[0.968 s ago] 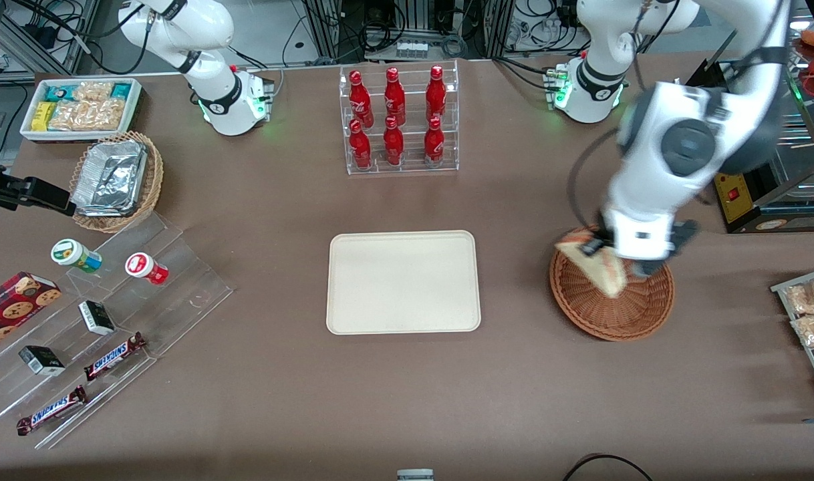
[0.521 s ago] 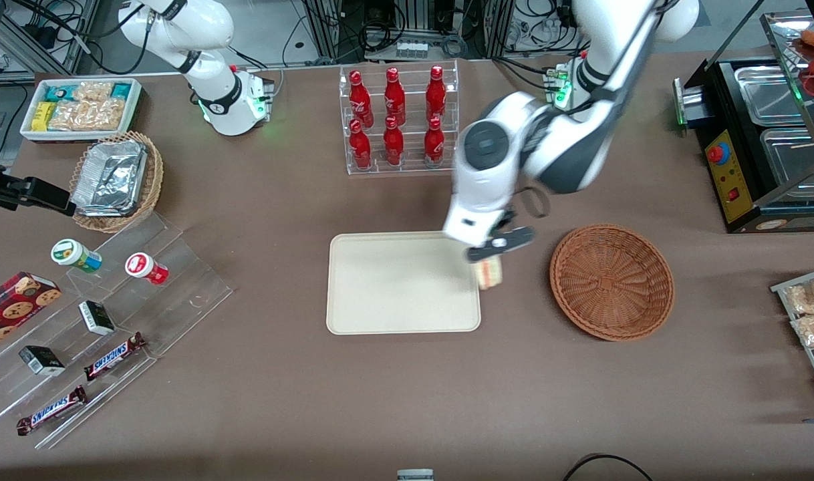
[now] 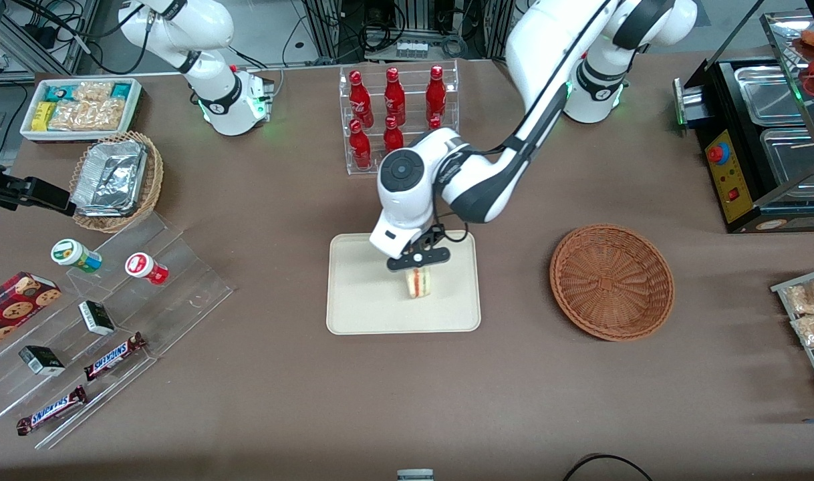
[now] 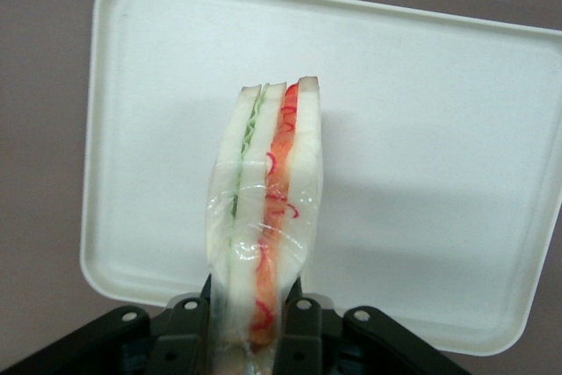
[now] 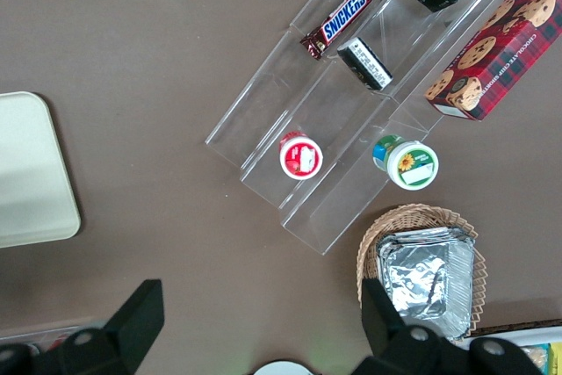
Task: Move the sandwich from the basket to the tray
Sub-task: 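Lower the sandwich onto the tray and open the left gripper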
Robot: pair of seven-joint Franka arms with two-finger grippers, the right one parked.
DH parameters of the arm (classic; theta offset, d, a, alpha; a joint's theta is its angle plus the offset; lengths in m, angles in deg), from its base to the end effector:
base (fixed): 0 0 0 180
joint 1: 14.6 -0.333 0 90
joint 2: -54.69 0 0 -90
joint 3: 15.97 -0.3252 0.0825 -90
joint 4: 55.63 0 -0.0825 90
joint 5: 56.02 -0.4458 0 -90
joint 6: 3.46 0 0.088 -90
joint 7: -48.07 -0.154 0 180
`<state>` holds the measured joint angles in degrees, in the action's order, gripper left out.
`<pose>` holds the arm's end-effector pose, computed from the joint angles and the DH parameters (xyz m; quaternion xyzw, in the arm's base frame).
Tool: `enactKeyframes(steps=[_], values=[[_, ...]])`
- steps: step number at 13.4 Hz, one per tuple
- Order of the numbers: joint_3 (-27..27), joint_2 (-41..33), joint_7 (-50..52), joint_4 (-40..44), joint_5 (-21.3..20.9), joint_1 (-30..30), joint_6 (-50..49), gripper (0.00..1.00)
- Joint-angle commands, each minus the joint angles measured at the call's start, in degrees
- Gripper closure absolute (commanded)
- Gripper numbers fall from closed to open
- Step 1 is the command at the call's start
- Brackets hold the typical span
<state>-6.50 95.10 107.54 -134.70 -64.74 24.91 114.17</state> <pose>0.5414 -0.5706 0.2281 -0.9971 -0.0742 -0.0044 0.0168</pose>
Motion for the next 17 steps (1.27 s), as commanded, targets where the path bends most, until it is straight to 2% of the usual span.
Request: enactKeyframes(steps=[1,4,8,9,10,11,15,17], values=[[-0.7,2.7,-0.7,2.6,-3.0,2.5,0.9,0.72],[-0.6,4.9,-2.9,2.6,-4.7,2.9,3.0,0.72],[-0.8,6.5,-3.0,3.5,-4.9,3.9,3.8,0.71],[-0.8,7.0,-3.0,3.8,-4.9,3.8,3.8,0.61],[-0.9,7.0,-3.2,3.8,-5.0,3.7,3.9,0.22],[-0.9,6.7,-3.5,3.8,-5.0,3.7,3.8,0.01],[-1.1,3.3,-2.7,3.8,-4.7,2.7,2.6,0.01],[-1.0,-0.9,-2.4,3.5,-3.8,0.1,-2.3,0.01]])
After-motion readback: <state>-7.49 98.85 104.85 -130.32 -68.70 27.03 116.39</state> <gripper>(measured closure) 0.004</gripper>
